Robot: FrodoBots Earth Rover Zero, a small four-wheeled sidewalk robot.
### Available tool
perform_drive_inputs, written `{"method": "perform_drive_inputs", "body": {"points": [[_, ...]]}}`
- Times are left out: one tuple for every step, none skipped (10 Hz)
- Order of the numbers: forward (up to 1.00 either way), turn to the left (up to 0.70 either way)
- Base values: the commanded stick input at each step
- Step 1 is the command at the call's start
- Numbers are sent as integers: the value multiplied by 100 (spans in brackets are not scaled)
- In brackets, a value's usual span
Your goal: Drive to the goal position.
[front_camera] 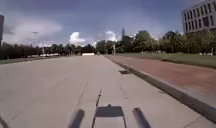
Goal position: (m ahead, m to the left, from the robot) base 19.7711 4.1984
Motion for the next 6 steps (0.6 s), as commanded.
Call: {"method": "perform_drive_inputs", "body": {"points": [[100, -2], [100, -1], [100, 0], [100, -1], [100, -2], [100, -2]]}}
